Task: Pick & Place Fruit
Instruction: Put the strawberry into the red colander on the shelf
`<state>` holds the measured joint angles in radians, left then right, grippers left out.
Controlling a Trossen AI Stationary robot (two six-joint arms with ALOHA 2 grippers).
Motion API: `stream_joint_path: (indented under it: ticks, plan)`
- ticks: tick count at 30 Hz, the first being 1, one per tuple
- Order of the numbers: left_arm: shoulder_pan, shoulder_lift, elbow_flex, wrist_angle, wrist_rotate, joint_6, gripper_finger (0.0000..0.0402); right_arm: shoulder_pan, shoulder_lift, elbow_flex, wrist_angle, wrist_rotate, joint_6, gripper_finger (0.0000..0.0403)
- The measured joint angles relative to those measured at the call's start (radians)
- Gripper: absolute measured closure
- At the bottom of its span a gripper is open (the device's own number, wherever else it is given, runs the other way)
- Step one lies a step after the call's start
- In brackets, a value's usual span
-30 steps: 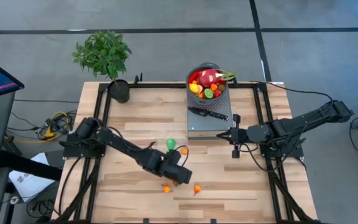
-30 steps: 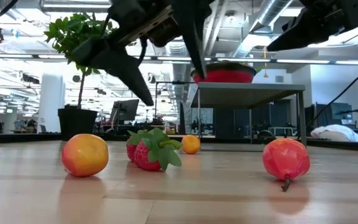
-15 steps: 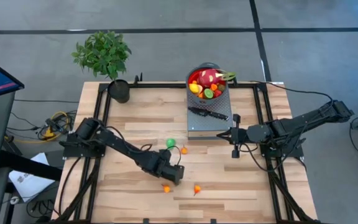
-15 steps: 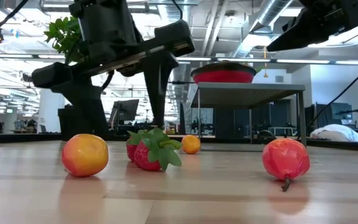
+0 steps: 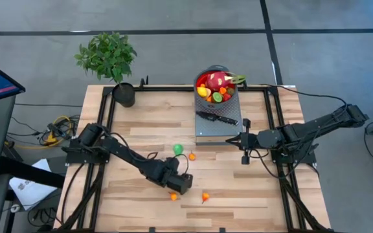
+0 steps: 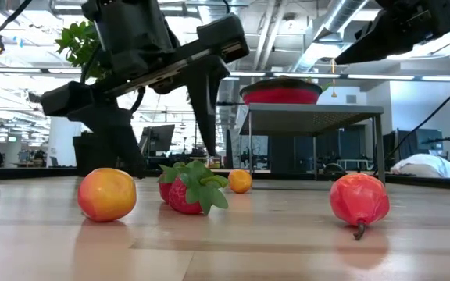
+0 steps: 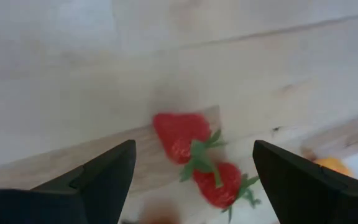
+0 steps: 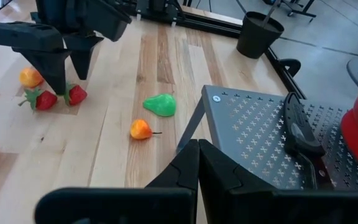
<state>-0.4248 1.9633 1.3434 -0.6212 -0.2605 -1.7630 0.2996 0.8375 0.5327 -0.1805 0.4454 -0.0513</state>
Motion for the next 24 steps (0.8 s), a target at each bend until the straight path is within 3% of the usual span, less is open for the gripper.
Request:
stream_joint_path:
  ticks: [18, 24]
  plan:
    - [-0.001, 0.068, 0.002, 0.047, 0.004, 0.005, 0.0084, 0.0, 0.0, 0.0, 0.001, 0.0, 0.0, 0.0403]
    - [-0.001, 0.068, 0.001, 0.047, 0.015, 0.005, 0.0121, 0.0, 0.0, 0.0, 0.001, 0.0, 0.0, 0.0403]
